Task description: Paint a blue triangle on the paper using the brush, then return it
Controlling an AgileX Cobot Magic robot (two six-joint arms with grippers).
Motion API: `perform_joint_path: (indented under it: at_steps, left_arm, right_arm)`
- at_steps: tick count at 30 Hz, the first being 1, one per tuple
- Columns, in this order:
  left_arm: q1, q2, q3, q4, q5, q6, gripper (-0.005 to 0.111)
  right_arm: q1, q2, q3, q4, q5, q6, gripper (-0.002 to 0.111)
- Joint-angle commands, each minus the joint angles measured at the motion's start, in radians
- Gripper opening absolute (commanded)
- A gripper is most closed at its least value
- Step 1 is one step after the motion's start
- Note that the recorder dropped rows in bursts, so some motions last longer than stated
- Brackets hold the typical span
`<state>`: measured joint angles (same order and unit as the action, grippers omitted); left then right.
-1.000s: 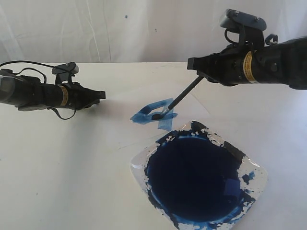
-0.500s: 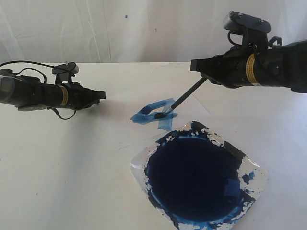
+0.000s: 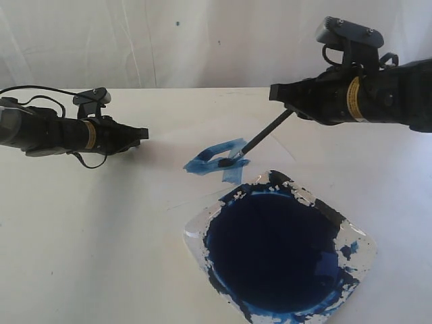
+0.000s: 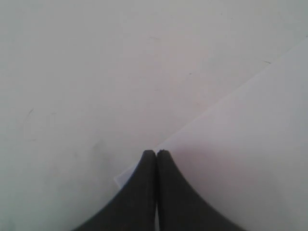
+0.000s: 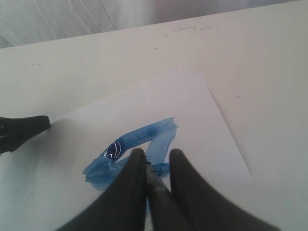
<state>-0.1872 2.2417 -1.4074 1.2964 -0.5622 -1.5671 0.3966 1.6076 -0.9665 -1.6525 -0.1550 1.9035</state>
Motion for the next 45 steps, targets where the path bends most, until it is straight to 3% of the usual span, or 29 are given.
perform_joint_path:
  at_steps: [1,22,28,33,38,45]
  left_arm:
    - [-0.004,0.001,-0.002,-0.003,0.033,0.001,0.000]
    - [-0.004,0.001,-0.002,-0.010,0.033,0.001,0.000]
    - [-0.004,0.001,-0.002,-0.010,0.033,0.001,0.000]
    - [-0.004,0.001,-0.002,-0.010,0.033,0.001,0.000]
    - [-0.004,-0.003,-0.002,-0.001,-0.015,0.001,0.000]
    - [0.021,-0.126,-0.002,0.121,-0.056,-0.013,0.000]
  right_arm:
    - [-0.019,-0.012,0.026,-0.092,0.190,-0.071,0.000]
    - [-0.019,-0.066,-0.060,-0.092,0.060,-0.060,0.000]
    - [-0.019,-0.192,-0.129,-0.092,0.052,-0.053,0.000]
    - [-0.022,-0.321,-0.114,-0.092,-0.054,0.079,0.000]
    - [-0.121,-0.373,0.025,-0.092,-0.223,0.180,0.000]
    - [-0.269,-0.406,0.119,-0.092,-0.486,0.190,0.000]
